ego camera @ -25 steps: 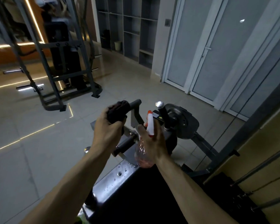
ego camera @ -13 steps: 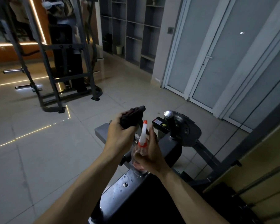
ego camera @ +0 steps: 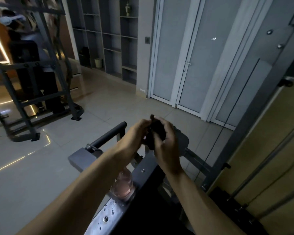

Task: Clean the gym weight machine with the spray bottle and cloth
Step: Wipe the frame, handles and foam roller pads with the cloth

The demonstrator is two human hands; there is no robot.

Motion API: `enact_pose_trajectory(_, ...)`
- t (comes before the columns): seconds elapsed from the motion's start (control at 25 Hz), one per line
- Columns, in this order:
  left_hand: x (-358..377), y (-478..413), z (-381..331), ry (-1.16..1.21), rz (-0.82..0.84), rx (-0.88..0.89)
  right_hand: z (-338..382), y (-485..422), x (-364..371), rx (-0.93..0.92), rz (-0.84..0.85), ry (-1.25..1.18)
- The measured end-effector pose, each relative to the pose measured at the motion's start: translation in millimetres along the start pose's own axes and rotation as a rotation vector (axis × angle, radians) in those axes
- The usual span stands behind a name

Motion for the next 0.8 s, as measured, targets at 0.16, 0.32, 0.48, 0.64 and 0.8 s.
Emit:
enact_pose_trajectory(0.16, -40, -34, -20, -0.253, -0.191, 0.107, -13, -40, 51, -0.327, 0.183, 0.653)
enact_pose_trajectory(0.32, -49, -47, -13, -0.399, -0.181, 0.151, -33, -51, 70, -0.32, 0.217, 0.727)
enact_pose_trajectory(0.48, -63, -54, -8, -0.445, -0.221, 0.175, -63, -71, 66, 0.038, 0.235, 0.375)
enact_pose_trajectory(0.64, -77, -64, -5, -0.563, -0.212, 0.166, -94, -69, 64, 0.298, 0.198, 0.028)
enact_pose_trajectory(0.8, -70, -72, 1, -0.786, -0.178, 0.173, -154, -34, 9, 0.604, -0.14, -0.164)
Point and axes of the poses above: each hand's wrist, its own y-axis away from the middle knuckle, its own x-axis out of the palm, z = x × y, the point moved 10 cm from there along -y, towards the middle knuckle, and after that the axes turned 11 degrees about y, right-handed, at the moved point
